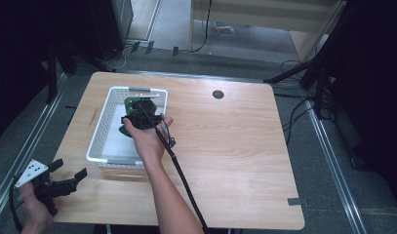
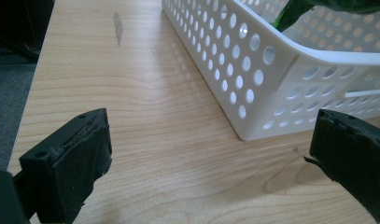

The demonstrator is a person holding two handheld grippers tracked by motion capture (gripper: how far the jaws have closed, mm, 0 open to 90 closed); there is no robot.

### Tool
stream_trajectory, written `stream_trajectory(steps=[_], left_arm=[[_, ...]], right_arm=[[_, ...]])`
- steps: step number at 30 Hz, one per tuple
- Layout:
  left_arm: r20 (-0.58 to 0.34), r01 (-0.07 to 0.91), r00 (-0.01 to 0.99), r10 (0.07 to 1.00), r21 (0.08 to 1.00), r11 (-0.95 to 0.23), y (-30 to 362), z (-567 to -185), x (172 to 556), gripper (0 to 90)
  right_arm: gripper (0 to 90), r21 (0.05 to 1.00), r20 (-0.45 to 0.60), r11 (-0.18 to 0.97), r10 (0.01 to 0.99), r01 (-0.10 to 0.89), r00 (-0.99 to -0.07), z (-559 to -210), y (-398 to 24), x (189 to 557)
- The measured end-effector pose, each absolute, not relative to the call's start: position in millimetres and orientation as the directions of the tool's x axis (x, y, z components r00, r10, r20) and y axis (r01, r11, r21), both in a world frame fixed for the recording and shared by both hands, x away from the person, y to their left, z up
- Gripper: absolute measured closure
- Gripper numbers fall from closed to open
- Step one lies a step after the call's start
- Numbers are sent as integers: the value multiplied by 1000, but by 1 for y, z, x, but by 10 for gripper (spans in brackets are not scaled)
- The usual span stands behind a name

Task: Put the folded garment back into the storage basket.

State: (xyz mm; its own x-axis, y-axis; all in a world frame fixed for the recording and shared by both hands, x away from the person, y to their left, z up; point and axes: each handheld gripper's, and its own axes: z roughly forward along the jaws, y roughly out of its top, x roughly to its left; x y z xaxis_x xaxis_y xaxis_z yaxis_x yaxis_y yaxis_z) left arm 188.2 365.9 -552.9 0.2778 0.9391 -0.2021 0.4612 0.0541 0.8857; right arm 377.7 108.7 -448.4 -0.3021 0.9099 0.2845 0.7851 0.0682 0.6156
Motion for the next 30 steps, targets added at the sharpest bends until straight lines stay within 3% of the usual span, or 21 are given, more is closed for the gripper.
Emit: stream_trajectory(steps=[30], left_arm=[[-203,467,279,939,883,52,366,-553,188,0]], right_arm=[[292,554,272,70,927,830,-260,-478,135,393]])
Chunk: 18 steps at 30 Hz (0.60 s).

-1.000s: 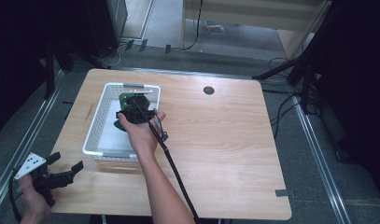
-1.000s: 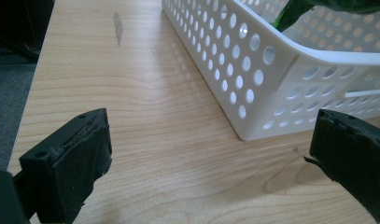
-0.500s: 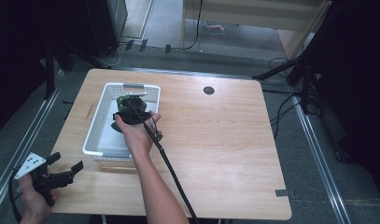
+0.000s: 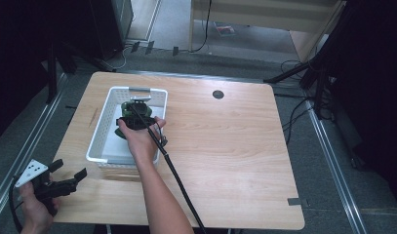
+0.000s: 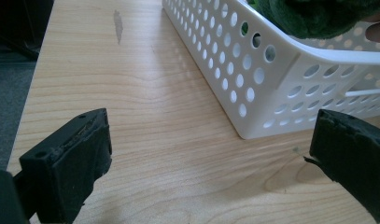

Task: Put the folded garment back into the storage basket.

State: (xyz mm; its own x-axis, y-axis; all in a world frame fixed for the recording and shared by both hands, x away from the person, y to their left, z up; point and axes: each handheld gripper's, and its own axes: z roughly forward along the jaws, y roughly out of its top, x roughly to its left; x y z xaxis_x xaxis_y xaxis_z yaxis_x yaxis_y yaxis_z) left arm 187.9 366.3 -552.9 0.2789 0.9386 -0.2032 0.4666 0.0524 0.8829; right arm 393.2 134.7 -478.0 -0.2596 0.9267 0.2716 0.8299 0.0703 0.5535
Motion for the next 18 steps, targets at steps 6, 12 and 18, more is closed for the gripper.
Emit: stream_trajectory(steps=[6,12,18], left_arm=[[-201,467,278,939,883,51,366,-553,188,0],[-201,466,276,940,883,52,366,-553,188,0],[-199,467,279,939,883,49,366,-553,188,0]], right_arm=[[126,527,275,105,918,843,-287,-478,134,395],[81,546,292,80,915,834,-279,-471,132,392],[70,560,294,85,910,824,-294,-465,132,389]])
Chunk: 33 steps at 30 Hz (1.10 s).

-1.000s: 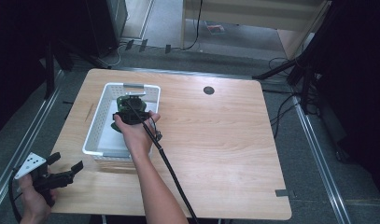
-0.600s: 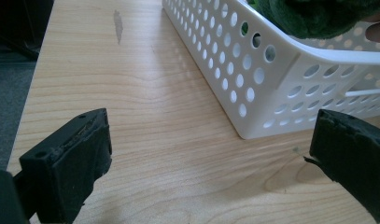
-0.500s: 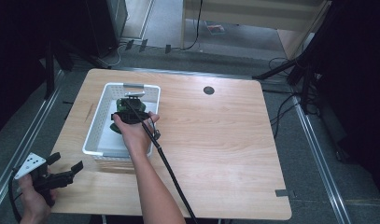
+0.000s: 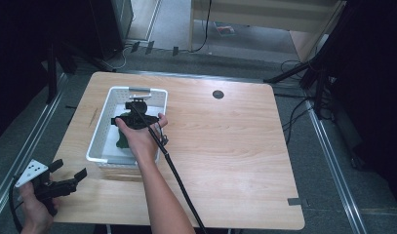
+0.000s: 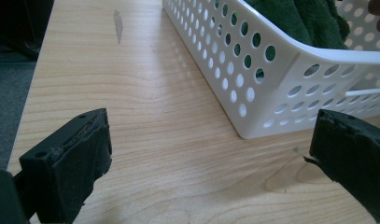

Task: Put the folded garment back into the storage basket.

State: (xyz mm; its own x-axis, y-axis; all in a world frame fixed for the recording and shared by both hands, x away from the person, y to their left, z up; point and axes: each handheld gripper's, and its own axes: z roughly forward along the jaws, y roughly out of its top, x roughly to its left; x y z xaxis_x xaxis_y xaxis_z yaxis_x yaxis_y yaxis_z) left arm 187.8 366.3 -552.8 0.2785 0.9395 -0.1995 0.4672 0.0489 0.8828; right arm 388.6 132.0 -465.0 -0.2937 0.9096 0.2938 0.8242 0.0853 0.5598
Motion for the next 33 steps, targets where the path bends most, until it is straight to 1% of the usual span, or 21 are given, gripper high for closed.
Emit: stream_trajectory(steps=[13,18,19,25,33], left_arm=[[-205,467,277,939,883,55,366,-553,188,0],[-201,468,275,940,882,52,366,-553,188,0],[-201,467,276,940,883,51,366,-553,188,0],[-200,468,276,940,882,51,366,-553,188,0],[-199,468,275,941,882,49,366,-553,188,0]], right_arm=[[56,614,272,118,897,780,-350,-441,119,376],[27,630,273,122,889,767,-366,-431,111,371],[6,641,269,128,886,757,-377,-427,106,368],[0,650,265,115,892,751,-365,-422,92,366],[0,655,273,82,901,751,-337,-422,59,364]])
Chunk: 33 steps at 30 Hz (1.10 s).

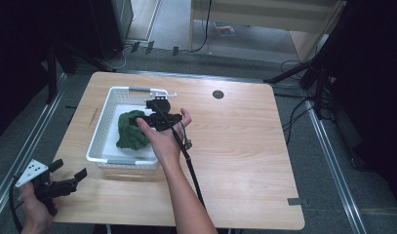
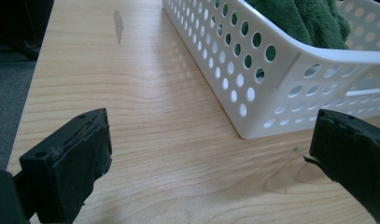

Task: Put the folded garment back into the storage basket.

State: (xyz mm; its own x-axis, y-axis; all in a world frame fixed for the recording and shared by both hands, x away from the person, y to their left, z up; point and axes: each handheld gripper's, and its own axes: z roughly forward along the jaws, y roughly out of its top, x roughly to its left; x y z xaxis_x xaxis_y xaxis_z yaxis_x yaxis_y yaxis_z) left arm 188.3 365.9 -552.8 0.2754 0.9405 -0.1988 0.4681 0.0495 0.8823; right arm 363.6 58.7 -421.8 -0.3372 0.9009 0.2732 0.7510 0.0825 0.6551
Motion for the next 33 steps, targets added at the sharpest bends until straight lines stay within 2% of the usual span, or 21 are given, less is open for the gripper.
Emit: stream_trajectory(steps=[9,23,33], left_arm=[[-198,468,273,941,882,49,366,-553,188,0],[-197,469,275,941,882,47,366,-553,188,0],[-200,471,271,941,881,51,366,-553,188,0]], right_arm=[[0,659,270,52,915,750,-300,-422,25,362],[0,661,290,-35,933,750,-212,-428,-49,357],[0,660,288,-50,939,750,-190,-436,-81,351]])
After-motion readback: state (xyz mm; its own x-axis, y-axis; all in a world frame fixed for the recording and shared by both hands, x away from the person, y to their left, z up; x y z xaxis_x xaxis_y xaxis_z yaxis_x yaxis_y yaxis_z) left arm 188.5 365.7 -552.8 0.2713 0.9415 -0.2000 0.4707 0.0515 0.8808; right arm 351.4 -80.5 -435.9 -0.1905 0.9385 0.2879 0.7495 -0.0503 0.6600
